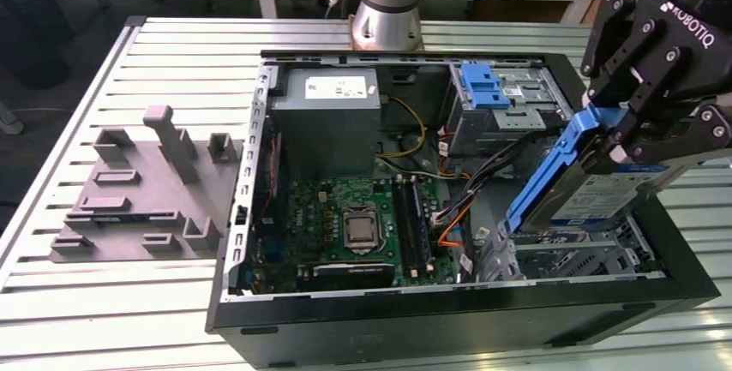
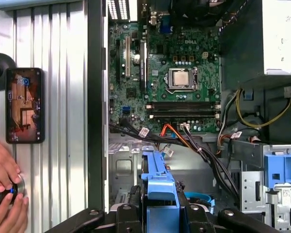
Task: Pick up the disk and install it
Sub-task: 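Insert the disk into the insertion slot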
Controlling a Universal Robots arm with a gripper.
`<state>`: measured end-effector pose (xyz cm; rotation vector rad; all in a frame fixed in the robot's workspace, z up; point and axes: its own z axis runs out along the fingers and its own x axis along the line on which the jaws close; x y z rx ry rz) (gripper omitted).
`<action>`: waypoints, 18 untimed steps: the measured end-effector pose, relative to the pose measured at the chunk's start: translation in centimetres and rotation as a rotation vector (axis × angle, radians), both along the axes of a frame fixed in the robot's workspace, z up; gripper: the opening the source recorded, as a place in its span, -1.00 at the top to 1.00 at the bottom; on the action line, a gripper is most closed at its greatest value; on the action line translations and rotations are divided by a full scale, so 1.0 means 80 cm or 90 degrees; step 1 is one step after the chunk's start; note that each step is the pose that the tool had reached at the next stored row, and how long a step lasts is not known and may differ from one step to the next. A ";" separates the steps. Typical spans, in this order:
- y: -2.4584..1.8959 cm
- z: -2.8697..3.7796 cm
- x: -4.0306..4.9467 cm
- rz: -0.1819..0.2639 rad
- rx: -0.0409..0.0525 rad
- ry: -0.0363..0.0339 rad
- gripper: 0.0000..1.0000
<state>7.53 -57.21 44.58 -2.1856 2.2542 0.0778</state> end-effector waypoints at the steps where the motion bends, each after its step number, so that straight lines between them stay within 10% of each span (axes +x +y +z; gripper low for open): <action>1: -0.0002 -0.0007 0.001 0.000 0.0000 0.0000 0.27; 18: -0.0071 -0.0167 0.001 0.000 0.0003 0.0000 0.27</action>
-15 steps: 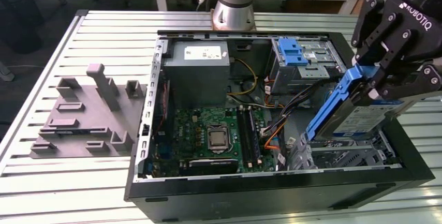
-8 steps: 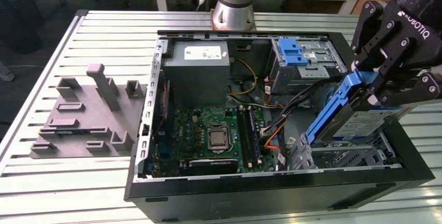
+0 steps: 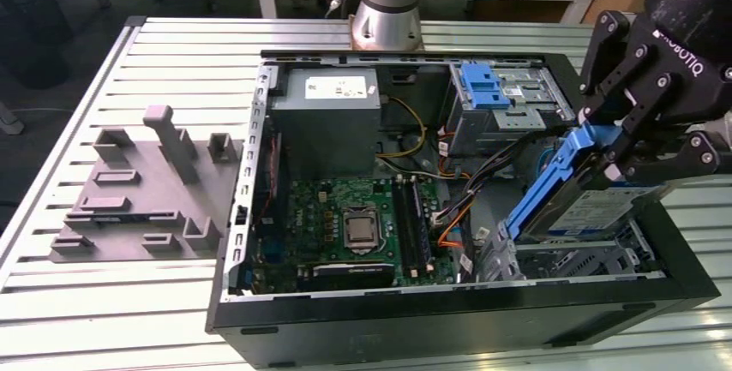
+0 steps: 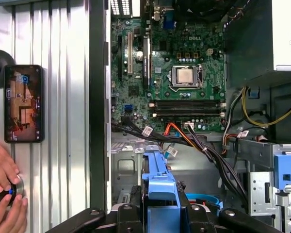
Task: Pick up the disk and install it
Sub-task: 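Insert the disk into the insertion slot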
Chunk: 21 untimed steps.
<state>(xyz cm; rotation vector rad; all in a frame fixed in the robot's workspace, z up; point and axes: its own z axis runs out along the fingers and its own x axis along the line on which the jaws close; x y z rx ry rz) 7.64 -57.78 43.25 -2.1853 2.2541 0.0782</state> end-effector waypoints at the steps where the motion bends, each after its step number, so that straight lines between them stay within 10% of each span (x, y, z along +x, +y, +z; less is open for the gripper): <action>1: -0.0001 -0.0010 0.000 0.000 0.0000 0.0000 0.27; 21: -0.0006 -0.0261 0.000 0.000 0.0000 0.0000 0.27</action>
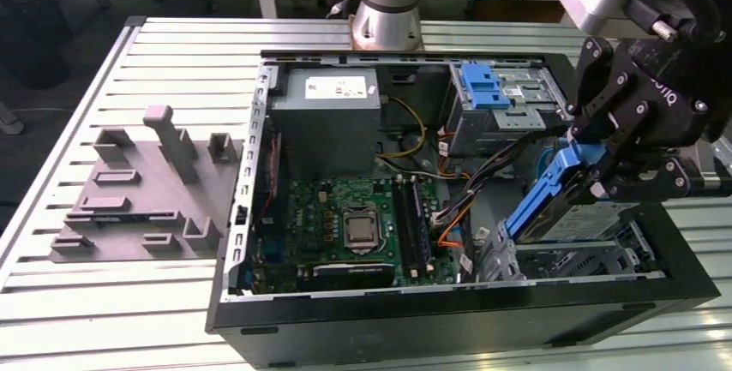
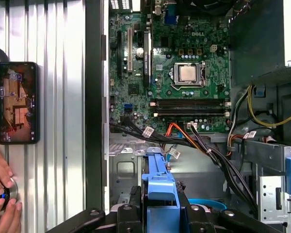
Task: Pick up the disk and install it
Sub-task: 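Insert the disk into the insertion slot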
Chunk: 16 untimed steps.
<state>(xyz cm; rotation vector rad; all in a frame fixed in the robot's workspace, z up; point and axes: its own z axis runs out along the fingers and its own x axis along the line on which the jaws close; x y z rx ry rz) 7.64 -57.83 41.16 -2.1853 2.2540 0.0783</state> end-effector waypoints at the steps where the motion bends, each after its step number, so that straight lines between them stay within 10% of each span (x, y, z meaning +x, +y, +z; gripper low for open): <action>1: 0.0000 -0.0012 0.000 0.000 0.0000 0.0000 0.27; 16: 0.0000 -0.0258 0.000 0.000 0.0000 0.0000 0.27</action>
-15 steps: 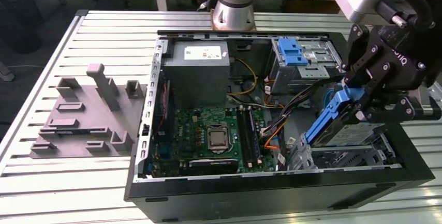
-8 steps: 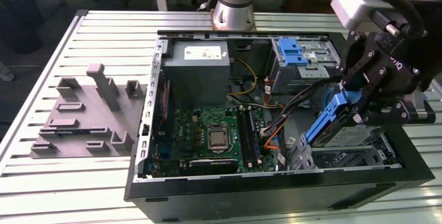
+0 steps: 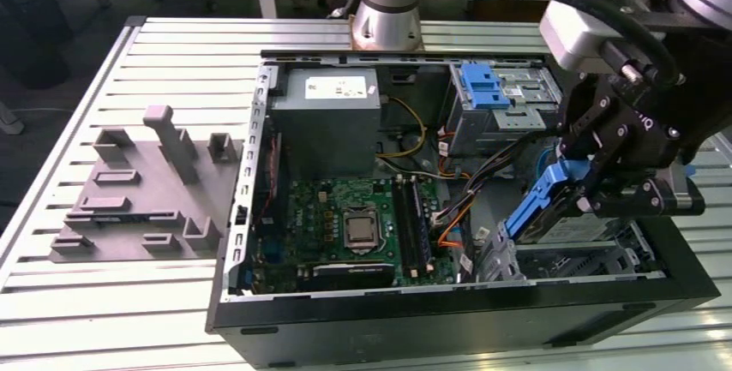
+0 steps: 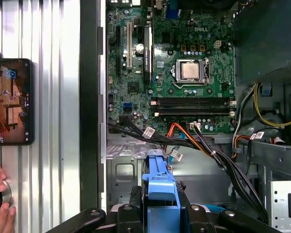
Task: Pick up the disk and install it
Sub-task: 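Insert the disk into the insertion slot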
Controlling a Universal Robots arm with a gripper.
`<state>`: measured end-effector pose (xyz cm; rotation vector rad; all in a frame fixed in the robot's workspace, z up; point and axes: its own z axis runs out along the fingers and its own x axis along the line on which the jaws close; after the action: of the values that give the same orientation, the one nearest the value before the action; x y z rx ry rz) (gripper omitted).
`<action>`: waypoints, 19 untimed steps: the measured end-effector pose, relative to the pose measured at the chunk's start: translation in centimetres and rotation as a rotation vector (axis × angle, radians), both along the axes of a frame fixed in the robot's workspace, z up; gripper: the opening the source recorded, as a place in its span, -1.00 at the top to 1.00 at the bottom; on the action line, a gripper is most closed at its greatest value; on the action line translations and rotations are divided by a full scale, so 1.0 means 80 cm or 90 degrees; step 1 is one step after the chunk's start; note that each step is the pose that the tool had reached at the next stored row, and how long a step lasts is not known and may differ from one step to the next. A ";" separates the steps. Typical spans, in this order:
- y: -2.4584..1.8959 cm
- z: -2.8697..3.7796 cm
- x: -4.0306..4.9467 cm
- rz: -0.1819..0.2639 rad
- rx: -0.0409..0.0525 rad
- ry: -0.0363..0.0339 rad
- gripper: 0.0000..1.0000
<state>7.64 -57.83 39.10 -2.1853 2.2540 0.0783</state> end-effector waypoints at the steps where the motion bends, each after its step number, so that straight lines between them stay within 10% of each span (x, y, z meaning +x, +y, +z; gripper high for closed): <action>1: 0.0000 -0.0019 0.000 0.000 -0.0001 0.0000 0.27; 19: 0.0000 -0.0232 0.000 0.000 -0.0002 0.0000 0.25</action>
<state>7.64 -57.83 37.24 -2.1853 2.2544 0.0780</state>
